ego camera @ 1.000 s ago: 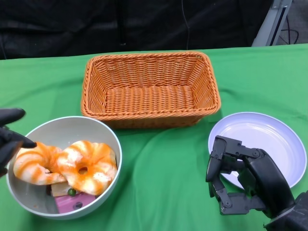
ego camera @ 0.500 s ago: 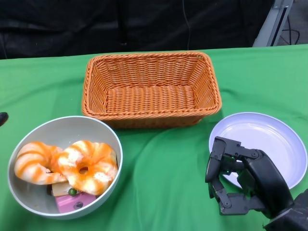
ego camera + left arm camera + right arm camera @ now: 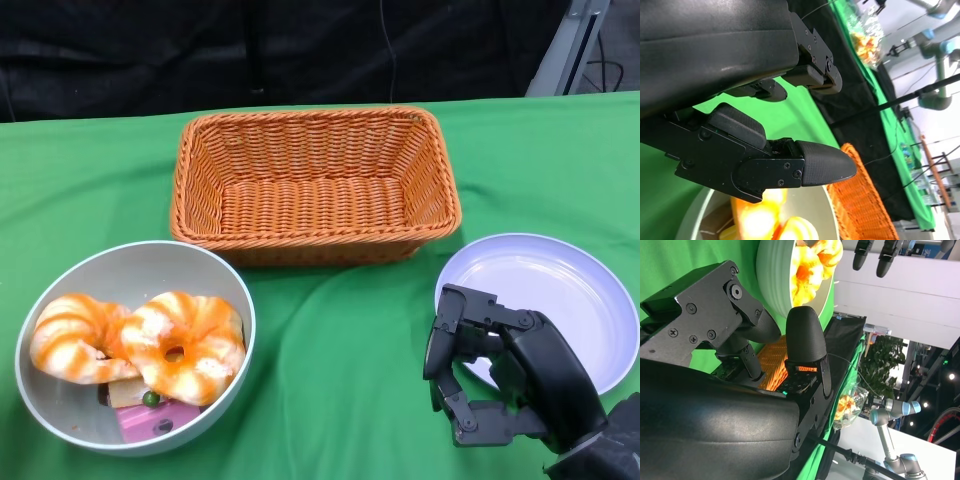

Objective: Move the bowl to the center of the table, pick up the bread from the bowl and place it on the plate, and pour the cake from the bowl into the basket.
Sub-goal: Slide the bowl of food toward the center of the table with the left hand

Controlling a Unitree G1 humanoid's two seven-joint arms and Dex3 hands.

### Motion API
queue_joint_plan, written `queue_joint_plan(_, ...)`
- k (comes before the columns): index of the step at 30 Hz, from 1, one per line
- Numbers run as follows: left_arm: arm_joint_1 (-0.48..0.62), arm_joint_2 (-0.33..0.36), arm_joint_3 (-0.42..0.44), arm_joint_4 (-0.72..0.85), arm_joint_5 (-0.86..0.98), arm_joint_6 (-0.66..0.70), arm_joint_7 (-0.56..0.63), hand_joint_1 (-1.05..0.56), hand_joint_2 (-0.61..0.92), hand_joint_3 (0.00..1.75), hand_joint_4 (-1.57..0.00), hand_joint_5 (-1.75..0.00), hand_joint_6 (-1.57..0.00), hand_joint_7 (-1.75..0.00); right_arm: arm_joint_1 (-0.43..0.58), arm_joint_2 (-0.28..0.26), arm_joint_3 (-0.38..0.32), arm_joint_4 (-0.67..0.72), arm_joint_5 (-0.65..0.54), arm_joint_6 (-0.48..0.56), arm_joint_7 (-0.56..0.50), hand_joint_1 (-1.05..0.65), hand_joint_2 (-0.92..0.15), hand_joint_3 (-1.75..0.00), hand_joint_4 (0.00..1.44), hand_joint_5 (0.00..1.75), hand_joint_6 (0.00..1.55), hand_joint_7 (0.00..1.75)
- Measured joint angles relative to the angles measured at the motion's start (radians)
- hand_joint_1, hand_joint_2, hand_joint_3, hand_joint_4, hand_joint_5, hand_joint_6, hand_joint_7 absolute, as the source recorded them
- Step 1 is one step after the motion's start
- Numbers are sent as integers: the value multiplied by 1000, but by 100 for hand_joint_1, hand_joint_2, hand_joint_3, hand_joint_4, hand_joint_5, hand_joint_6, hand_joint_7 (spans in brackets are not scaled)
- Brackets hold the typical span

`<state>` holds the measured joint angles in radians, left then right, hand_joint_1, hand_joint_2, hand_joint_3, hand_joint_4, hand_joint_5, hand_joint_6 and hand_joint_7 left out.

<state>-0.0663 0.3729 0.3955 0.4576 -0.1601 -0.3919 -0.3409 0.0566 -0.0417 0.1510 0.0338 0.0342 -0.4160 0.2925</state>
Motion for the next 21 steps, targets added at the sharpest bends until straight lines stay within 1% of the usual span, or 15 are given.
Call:
queue_joint_plan(3, -6, 14, -23, 36, 38, 1, 12, -95, 92, 65, -29, 0, -28, 0, 0, 0, 3, 2, -2, -5, -5, -4, -50, -128, 80, 175, 64, 161)
queue_joint_plan(8, -18, 28, -47, 53, 54, 12, 33, -94, 92, 67, -27, 0, -24, 0, -1, 0, 7, 8, -4, -17, -10, -4, -50, -128, 80, 175, 64, 161)
queue_joint_plan(15, -38, 38, -87, 77, 50, 149, 26, -90, 92, 70, -19, 0, -15, 0, -3, 0, 11, 11, -9, -20, -14, -6, -50, -128, 81, 175, 65, 161)
queue_joint_plan(17, -37, 38, -99, 67, 46, 197, 6, -89, 92, 70, -18, 0, -14, 0, -4, 0, 11, 11, -9, -20, -14, -6, -50, -128, 81, 175, 65, 161)
queue_joint_plan(21, -37, 38, -110, 39, 33, 248, -10, -89, 92, 69, -17, 0, -14, 0, -4, 0, 11, 11, -9, -20, -15, -6, -51, -127, 80, 175, 65, 160)
